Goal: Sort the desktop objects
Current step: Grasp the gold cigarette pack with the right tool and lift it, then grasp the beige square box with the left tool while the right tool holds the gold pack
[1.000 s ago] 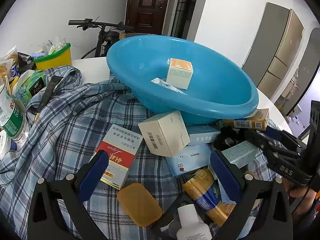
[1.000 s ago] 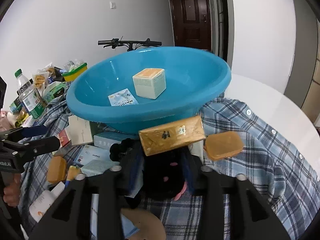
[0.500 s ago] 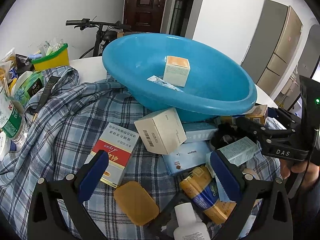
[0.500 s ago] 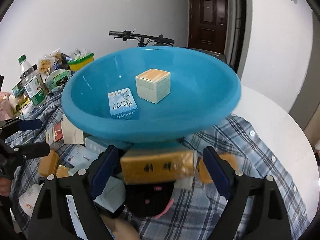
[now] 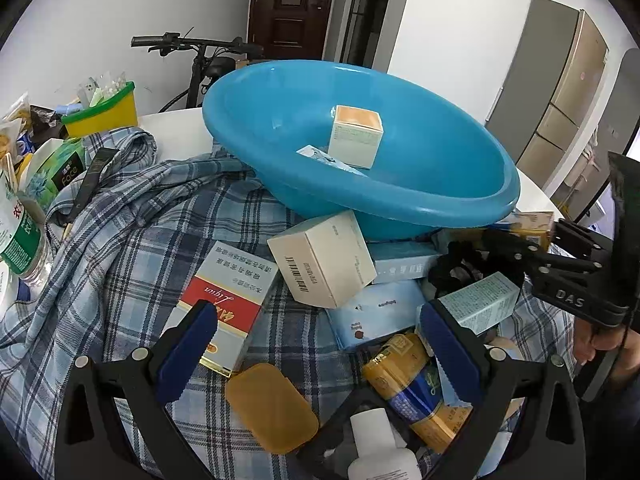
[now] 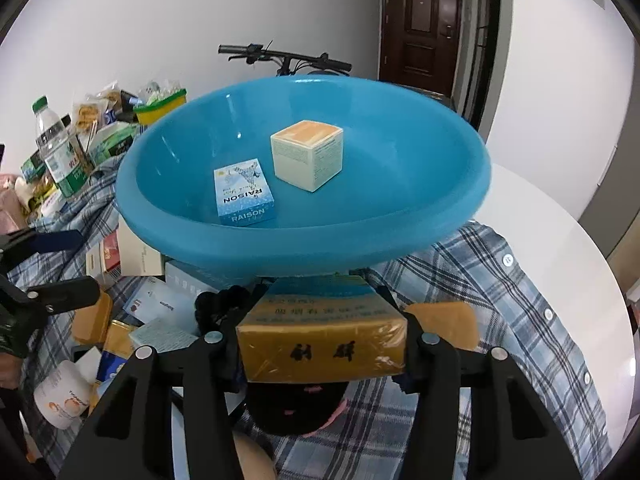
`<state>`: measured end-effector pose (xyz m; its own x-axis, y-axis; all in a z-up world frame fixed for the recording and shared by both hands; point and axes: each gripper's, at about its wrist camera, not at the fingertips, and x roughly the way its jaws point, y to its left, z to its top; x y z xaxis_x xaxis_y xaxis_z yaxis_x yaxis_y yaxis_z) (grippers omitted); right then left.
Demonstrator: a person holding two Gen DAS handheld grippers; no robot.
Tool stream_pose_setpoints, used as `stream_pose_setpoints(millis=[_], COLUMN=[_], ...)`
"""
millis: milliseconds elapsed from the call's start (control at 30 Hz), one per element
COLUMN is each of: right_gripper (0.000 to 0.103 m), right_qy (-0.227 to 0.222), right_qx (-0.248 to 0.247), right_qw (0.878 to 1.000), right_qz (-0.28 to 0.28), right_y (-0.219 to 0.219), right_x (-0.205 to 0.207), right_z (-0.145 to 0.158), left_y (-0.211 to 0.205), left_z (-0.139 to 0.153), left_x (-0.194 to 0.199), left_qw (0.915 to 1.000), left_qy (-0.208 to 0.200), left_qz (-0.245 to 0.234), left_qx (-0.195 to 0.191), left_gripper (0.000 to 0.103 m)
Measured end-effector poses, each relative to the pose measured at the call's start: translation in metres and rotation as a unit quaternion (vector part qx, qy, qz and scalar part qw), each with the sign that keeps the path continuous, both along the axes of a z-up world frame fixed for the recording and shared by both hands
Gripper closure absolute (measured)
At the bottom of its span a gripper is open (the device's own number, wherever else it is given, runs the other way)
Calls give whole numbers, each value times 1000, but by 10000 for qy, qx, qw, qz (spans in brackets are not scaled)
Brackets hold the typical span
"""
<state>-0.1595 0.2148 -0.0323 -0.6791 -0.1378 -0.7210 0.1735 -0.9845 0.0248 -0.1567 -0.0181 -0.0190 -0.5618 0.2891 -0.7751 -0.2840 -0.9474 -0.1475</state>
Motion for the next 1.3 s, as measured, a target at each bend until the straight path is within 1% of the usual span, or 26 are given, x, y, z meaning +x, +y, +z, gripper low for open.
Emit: stream_pose_setpoints(millis=[200, 367, 567, 700, 767, 833, 900, 933, 967, 1033, 1267, 1300], right_gripper=[53, 52, 52, 52, 52, 52, 52, 52, 52, 52, 51, 51], right_qy=[226, 343, 444, 507, 520, 543, 565, 575, 579, 569, 508, 500], right_qx=[-47, -122, -215, -250, -315, -353, -366, -361, -357, -355, -362, -360], right_qw=[9996, 9991, 9983, 9976, 9971, 9965, 9962, 9961, 9960, 9961, 9964, 9965], right_qz=[-159, -231, -297, -404, -463, -520, -554, -567, -572, -565, -571, -564], right_y=[4, 6, 7, 13, 19, 23, 26, 27, 27, 28, 27, 27], right_x=[22, 35, 43, 50, 53, 56, 59, 60, 61, 61, 61, 62], right_z=[13, 20, 26, 29, 31, 32, 33, 33, 33, 33, 29, 28], left_y=[1, 2, 19, 26, 27, 24, 19, 17, 15, 15, 10, 8], left_z=[-1, -3, 0, -6, -13, -22, -27, -30, -32, -30, -27, -27], left_x=[-1, -10, -23, -35, -44, -55, -61, -64, -65, -62, -47, -45], left_qw=[10000, 9999, 9998, 9996, 9993, 9984, 9981, 9978, 9977, 9979, 9981, 9981], left_qy=[-4, -82, 35, -20, -76, -235, -345, -416, -424, -362, -328, -352], left_qz=[5, 70, 87, 145, 217, 408, 481, 511, 516, 516, 433, 420], left_qx=[7, 80, -180, -256, -280, -299, -147, -86, -61, -116, -278, -285], left_gripper=[1, 1, 1, 1, 3, 12, 15, 19, 20, 32, 36, 42])
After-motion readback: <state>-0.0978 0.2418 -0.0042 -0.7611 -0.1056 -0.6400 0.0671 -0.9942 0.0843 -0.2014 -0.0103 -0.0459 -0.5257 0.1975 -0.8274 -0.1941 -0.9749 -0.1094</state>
